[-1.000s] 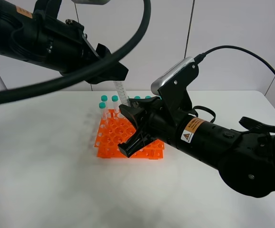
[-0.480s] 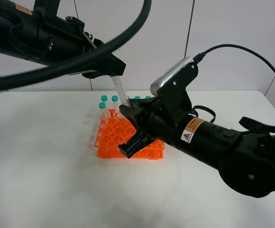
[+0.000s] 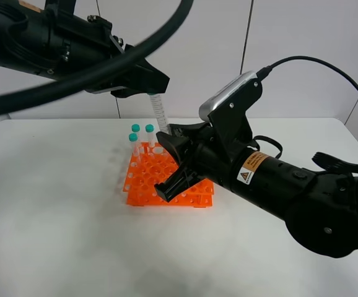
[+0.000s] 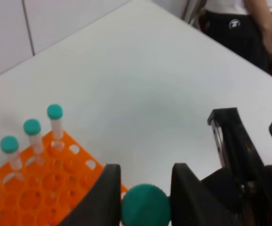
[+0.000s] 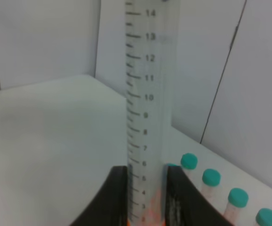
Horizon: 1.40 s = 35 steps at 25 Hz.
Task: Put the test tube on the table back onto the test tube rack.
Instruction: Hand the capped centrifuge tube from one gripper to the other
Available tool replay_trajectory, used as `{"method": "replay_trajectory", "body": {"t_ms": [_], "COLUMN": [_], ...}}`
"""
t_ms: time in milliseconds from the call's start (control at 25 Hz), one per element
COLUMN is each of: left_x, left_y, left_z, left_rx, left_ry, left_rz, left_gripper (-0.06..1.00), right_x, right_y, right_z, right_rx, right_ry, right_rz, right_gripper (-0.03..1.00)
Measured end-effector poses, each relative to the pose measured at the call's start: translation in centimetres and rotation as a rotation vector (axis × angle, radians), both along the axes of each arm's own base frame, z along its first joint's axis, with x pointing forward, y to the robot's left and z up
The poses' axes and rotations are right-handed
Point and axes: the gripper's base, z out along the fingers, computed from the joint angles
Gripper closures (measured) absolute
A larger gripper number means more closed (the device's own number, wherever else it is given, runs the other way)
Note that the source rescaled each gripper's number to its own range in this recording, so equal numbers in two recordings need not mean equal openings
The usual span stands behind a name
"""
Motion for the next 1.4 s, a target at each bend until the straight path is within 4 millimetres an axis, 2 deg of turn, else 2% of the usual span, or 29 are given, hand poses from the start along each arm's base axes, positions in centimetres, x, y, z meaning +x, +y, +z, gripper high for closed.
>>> {"method": "replay_trajectory", "body": {"t_ms": [480,800,1280,1320,1400], "left_x": [0.1,1.4,1.5,1.5,1.5], "left_y": [-0.2,-1.0,-1.1,-1.1,-1.1], "left_z": [0.3,-1.2,-1.0,-1.0,-1.0], "left_rx": [-0.036,-0.048,-0.052,-0.052,-0.067], "left_ry": [-0.025,0.024,-0.001,-0.001,0.004], "left_rz": [-0.002,0.01,0.002,0.002,0.009], "left_gripper": [0.94,0.94,0.94,0.94,0.94], "right_x": [0.0,0.2,0.3,0.3,0.1], "right_y": [-0.1,-0.4,-0.5,-0.5,-0.2], "right_z": [0.3,-0.2,-0.1,-0.1,-0.1], "right_rx": [0.027,0.025,0.03,0.028,0.005], "right_ry": [-0.005,0.058,0.047,0.043,0.016], "right_rz": [-0.011,-0.04,-0.041,-0.038,-0.002], "right_gripper": [0.97,0.97,0.97,0.9,0.57]}}
